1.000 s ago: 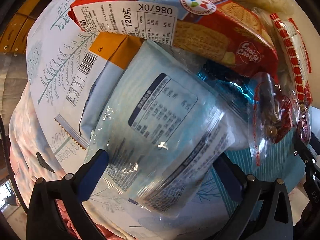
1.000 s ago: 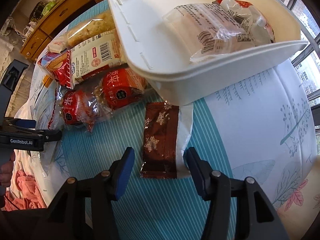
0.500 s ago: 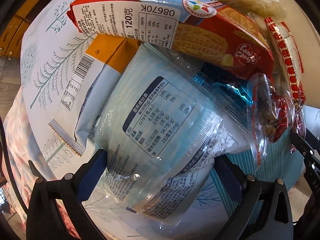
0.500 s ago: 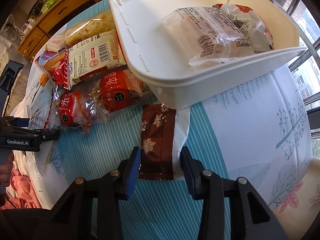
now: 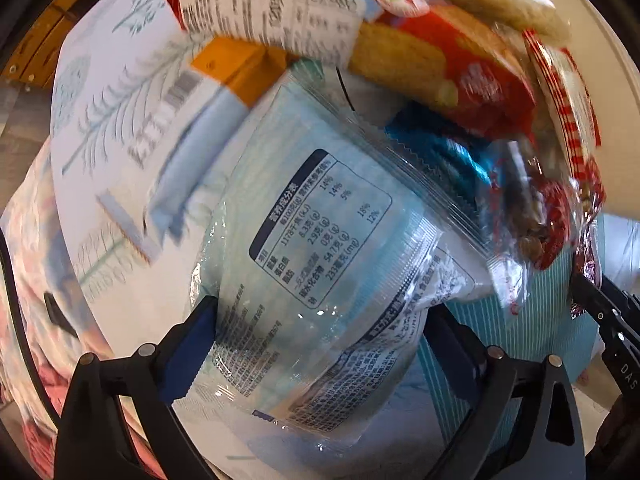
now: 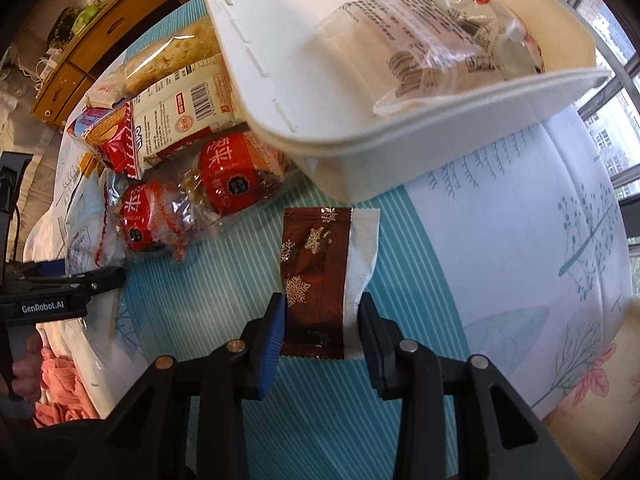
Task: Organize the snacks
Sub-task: 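Grasp the clear blue-labelled bag with the left tool while the right tool grasps the brown wrapper, then lift both held snacks and carry them over the white tray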
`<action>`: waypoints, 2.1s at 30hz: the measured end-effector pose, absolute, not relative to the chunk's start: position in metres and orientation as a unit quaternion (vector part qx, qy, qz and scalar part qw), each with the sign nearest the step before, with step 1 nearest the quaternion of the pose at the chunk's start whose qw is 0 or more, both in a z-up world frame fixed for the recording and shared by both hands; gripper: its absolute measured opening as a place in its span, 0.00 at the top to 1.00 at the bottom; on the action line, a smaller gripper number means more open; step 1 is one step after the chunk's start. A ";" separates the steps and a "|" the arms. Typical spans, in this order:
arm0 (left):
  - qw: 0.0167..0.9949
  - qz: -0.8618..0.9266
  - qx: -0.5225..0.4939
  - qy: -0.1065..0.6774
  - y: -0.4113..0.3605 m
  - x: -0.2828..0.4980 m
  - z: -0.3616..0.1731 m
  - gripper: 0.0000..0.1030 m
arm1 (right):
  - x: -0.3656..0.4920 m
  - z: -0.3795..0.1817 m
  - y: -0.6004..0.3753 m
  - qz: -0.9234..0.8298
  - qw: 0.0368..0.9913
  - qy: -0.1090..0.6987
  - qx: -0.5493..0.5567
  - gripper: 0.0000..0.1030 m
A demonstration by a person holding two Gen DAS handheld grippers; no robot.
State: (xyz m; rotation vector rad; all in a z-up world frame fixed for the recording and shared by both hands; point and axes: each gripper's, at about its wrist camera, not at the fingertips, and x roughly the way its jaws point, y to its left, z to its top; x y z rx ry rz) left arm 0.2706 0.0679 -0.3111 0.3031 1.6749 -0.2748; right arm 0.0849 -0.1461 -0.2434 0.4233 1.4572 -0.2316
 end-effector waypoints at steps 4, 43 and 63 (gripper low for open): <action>0.633 -0.115 0.136 0.753 0.070 0.248 -0.312 0.06 | 0.077 -0.244 -0.144 -0.099 0.712 0.664 0.206 0.65; 0.665 -0.106 0.045 0.738 0.120 0.127 -0.143 0.09 | 0.017 -0.141 -0.053 0.018 0.728 0.639 0.247 0.65; 0.704 -0.117 -0.038 0.699 0.051 0.163 -0.066 0.08 | 0.067 -0.063 -0.113 0.064 0.769 0.599 0.212 0.65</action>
